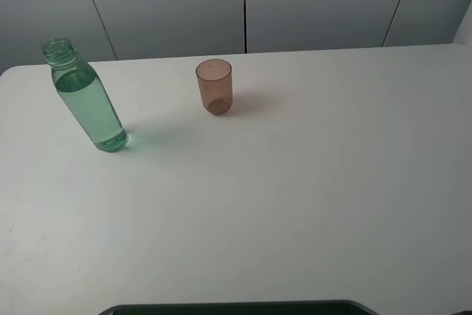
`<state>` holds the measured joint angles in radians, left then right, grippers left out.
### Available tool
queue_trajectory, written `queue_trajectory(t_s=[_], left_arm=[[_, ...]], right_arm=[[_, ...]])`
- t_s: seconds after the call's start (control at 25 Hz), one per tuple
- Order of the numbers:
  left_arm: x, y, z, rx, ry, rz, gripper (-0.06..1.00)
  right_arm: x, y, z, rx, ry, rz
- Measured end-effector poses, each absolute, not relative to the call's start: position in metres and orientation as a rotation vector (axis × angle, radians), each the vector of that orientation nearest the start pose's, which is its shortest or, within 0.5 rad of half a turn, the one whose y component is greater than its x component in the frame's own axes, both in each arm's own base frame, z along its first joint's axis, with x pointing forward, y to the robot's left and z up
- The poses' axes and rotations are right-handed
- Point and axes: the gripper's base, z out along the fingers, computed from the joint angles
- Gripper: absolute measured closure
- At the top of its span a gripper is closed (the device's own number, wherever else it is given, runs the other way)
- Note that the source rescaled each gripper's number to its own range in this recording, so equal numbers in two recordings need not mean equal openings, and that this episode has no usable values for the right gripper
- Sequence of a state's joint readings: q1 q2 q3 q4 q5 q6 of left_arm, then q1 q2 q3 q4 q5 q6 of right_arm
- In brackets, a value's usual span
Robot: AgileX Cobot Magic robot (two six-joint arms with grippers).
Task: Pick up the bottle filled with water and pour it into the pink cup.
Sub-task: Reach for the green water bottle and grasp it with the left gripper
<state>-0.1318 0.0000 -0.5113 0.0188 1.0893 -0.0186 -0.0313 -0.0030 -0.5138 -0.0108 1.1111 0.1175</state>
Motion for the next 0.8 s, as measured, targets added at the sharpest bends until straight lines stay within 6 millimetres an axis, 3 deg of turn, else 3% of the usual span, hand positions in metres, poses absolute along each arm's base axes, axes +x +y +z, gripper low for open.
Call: queue_trajectory(t_s=[0.8], left_arm=[[-0.0072, 0.0025, 0.2781, 0.115, 2.059, -0.070, 0.10]], right_arm=[[-0.0091, -0.0006, 0.2770, 0.155, 2.072, 0.040]])
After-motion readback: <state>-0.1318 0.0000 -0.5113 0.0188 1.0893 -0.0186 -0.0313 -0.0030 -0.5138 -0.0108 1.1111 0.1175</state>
